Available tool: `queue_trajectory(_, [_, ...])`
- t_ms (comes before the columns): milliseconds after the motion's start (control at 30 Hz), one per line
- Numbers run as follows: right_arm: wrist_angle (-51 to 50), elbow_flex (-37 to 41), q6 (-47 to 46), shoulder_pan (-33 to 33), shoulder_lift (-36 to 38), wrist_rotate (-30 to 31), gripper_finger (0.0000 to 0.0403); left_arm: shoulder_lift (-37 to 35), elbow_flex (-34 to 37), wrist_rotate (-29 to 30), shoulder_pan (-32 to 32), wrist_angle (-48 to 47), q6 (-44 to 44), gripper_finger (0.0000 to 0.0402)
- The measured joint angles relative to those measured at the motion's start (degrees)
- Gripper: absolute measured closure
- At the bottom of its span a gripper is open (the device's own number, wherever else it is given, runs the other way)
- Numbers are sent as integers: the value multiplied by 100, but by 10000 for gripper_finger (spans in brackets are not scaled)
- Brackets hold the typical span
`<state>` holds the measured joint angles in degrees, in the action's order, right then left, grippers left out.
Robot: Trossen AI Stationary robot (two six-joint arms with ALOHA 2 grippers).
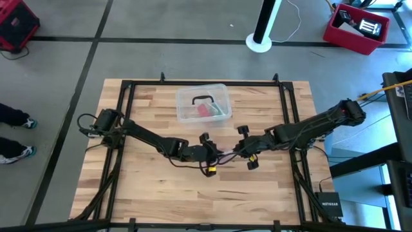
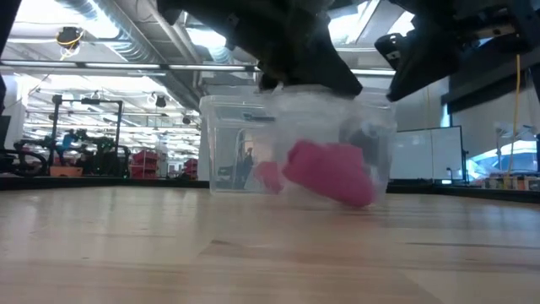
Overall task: Roll bandage
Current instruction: Close the transparent zip bag, then open the transparent bin
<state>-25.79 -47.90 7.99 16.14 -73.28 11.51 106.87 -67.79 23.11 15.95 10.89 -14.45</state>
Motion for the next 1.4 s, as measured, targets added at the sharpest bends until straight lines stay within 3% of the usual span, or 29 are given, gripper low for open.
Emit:
queue_trajectory(533, [-999,9,-222,-4,659,138,402,-4,7,-28,335,-1322,-674,373])
queue_trajectory(800, [-905,9,-601,-2,667,-118,394,-11,4,-74,361,-1335,-842,370])
queue_trajectory(967, [-956,9,-941,-4,701,-158,328,-282,-200,-117,323,-1714,-843,327])
queue_trajectory(1167, [-1645,-459,-1212,-4,790,-202,222,-1195,-315,21,322,-2660,-755,257])
queue_trajectory(1233, [-1804,-707,-1211,-7,794,-183,193,-1563,-315,472,344,-3142,-745,244])
queue_trajectory(1333, [-1656,-902,-870,-53,796,197,158,-2150,-69,1698,436,-3505,-689,236])
queue_trajectory(1400, [-1431,-909,-580,-297,820,358,141,-2543,249,1929,365,-3650,-795,235])
